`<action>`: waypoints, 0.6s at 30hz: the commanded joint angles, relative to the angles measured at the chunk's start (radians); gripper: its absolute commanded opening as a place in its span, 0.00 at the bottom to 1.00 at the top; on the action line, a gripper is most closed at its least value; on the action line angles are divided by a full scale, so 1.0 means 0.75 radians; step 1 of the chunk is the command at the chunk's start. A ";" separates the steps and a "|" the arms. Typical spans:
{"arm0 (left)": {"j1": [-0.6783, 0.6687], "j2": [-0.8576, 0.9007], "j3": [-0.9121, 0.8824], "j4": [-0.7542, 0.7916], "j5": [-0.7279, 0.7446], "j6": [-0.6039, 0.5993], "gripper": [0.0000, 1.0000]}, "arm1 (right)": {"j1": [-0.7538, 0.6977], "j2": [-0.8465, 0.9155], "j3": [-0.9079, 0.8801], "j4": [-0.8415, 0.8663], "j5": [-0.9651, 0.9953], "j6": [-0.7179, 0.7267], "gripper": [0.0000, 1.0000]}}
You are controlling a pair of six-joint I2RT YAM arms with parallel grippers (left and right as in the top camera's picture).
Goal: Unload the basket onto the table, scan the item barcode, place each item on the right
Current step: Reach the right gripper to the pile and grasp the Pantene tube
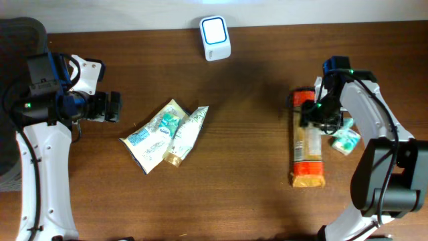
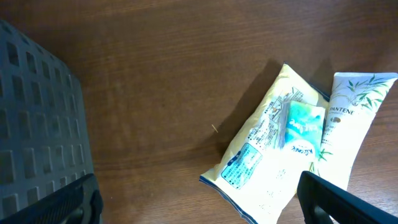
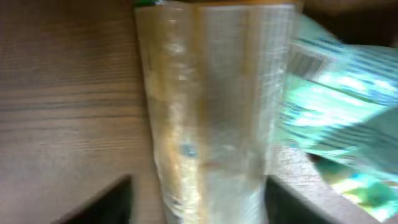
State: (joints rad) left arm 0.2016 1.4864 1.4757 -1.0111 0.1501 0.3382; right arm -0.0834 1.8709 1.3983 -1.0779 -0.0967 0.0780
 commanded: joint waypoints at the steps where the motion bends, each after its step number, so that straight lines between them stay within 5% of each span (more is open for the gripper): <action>1: 0.003 -0.008 0.012 -0.001 0.014 0.020 0.99 | -0.004 -0.040 0.055 -0.021 -0.006 0.012 0.79; 7: 0.003 -0.008 0.012 -0.001 0.014 0.020 0.99 | 0.176 -0.035 0.289 -0.046 -0.532 0.117 0.75; 10: 0.003 -0.008 0.012 -0.001 0.014 0.020 0.99 | 0.443 -0.001 0.233 0.131 -0.505 0.453 0.99; 18: 0.003 -0.008 0.012 -0.001 0.014 0.020 0.99 | 0.991 0.206 0.142 0.587 -0.093 1.037 0.99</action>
State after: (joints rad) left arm 0.2016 1.4864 1.4757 -1.0111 0.1505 0.3382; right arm 0.5972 1.9892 1.5097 -0.6674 -0.2852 0.7391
